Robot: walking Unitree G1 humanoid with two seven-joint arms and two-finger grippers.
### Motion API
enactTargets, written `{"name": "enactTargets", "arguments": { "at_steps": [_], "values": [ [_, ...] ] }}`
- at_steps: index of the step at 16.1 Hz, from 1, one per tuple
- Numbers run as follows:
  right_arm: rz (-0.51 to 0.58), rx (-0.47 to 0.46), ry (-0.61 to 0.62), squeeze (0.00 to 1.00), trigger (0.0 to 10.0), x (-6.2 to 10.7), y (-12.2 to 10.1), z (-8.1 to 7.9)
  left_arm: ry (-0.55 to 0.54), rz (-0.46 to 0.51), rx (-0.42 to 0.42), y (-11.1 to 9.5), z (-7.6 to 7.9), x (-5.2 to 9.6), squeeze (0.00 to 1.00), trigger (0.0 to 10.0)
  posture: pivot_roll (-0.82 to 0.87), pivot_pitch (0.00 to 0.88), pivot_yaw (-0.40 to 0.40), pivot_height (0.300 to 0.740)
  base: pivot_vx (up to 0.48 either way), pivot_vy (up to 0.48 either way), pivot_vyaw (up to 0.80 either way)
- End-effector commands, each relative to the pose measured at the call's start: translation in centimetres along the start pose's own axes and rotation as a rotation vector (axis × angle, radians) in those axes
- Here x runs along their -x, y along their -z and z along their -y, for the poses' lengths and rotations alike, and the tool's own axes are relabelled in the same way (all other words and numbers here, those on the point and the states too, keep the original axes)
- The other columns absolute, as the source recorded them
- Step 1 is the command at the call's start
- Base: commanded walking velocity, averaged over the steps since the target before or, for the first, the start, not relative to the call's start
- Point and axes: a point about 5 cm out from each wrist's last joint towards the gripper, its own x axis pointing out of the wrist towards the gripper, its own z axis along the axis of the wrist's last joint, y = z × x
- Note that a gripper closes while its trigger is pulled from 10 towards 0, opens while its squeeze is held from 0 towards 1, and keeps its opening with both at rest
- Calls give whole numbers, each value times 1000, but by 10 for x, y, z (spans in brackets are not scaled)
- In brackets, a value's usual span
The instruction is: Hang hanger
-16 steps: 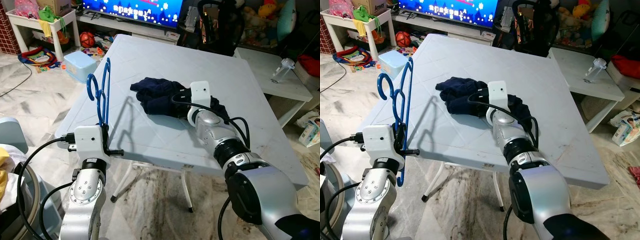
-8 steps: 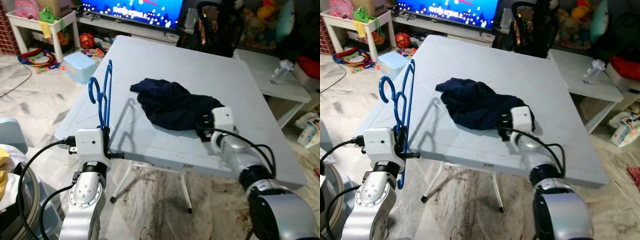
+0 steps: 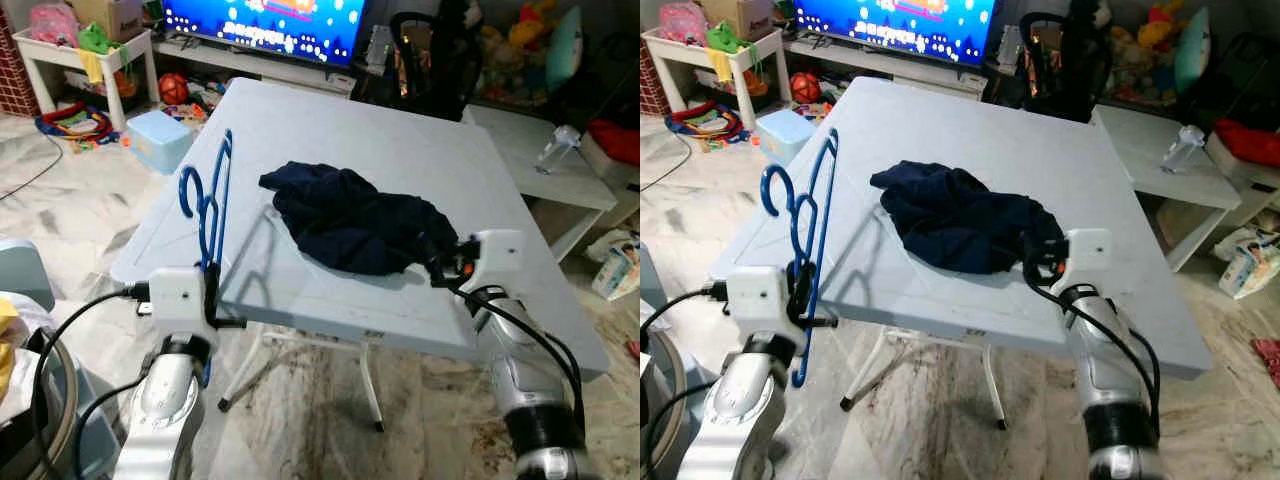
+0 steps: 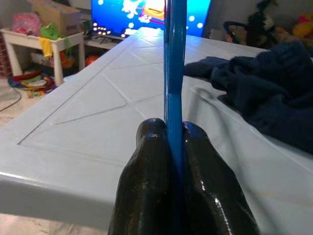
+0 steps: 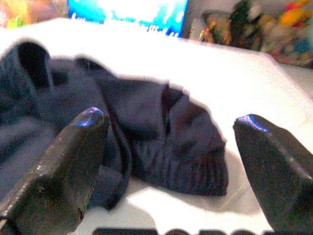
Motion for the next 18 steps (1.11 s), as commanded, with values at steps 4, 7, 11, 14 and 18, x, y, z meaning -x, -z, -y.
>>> {"name": "enactTargets", "arguments": {
  "at_steps": [4, 7, 11, 14, 18],
  "values": [
    [28, -79, 36, 0, 10000, 9, -7, -14, 109, 1, -90, 0, 9, 6, 0, 10000, 198, 0, -174, 740, 0, 0, 0],
    [23, -66, 25, 0, 10000, 8, -8, -21, 145, 41, -99, -12, 13, 1, 0, 10000, 211, 0, -168, 740, 0, 0, 0],
    [-20, -85, 53, 0, 10000, 11, -1, -21, 185, 25, -112, -8, 16, 0, 0, 10000, 209, 0, -150, 740, 0, 0, -289],
    [-32, -86, 71, 0, 10000, 14, 3, -21, 203, 20, -111, -9, 17, 0, 0, 10000, 204, 0, -142, 740, 0, 0, -587],
    [-52, -91, 83, 0, 10000, 18, 8, -21, 217, 5, -109, -7, 20, 2, 0, 10000, 202, 0, -141, 740, 0, 0, -489]
  ]
}}
